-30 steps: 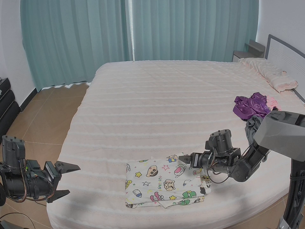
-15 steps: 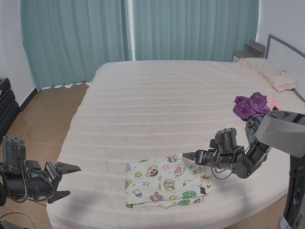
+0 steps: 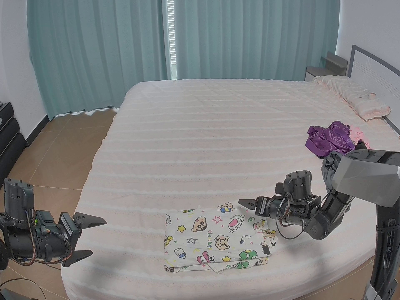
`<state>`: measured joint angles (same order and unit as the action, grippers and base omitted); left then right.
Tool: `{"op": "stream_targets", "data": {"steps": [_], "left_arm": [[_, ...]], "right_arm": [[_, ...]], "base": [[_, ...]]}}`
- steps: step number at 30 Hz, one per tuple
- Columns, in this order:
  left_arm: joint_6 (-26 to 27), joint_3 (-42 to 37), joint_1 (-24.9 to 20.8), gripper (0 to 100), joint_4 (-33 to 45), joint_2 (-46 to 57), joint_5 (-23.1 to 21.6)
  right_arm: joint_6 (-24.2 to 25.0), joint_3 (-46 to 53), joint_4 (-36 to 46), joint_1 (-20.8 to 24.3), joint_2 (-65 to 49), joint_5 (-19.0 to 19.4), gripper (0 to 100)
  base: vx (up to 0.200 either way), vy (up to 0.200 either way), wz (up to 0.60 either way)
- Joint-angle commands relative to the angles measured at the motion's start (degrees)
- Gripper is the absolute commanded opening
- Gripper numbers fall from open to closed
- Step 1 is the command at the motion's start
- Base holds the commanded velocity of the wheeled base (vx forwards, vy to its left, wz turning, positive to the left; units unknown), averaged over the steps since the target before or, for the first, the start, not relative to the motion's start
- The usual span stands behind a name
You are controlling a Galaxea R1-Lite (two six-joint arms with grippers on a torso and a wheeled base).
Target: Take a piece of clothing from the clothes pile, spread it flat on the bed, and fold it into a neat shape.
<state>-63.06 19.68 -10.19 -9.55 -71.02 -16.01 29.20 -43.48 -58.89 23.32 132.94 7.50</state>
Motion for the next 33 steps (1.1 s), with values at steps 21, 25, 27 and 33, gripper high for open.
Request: {"op": "stream_targets", "data": {"steps": [21, 25, 27, 33], "left_arm": [[0.0, 0.0, 0.0, 100, 0.0, -0.1, 0.0], [0.0, -0.1, 0.0, 100, 0.0, -0.2, 0.0], [0.0, -0.1, 0.0, 100, 0.0, -0.2, 0.0], [0.0, -0.1, 0.0, 100, 0.0, -0.2, 0.0]], "right_arm": [[0.5, -0.3, -0.8, 0.8, 2.7, 0.3, 0], [0.5, -0.5, -0.8, -0.3, 2.1, 0.0, 0], [0.4, -0.5, -0.8, -1.0, 1.9, -0.5, 0], [0.2, -0.9, -0.8, -2.6, 1.8, -2.2, 0]], "base": [[0.000, 0.000, 0.00], [0.000, 0.000, 0.00], [0.000, 0.000, 0.00], [0.000, 0.000, 0.00]]}}
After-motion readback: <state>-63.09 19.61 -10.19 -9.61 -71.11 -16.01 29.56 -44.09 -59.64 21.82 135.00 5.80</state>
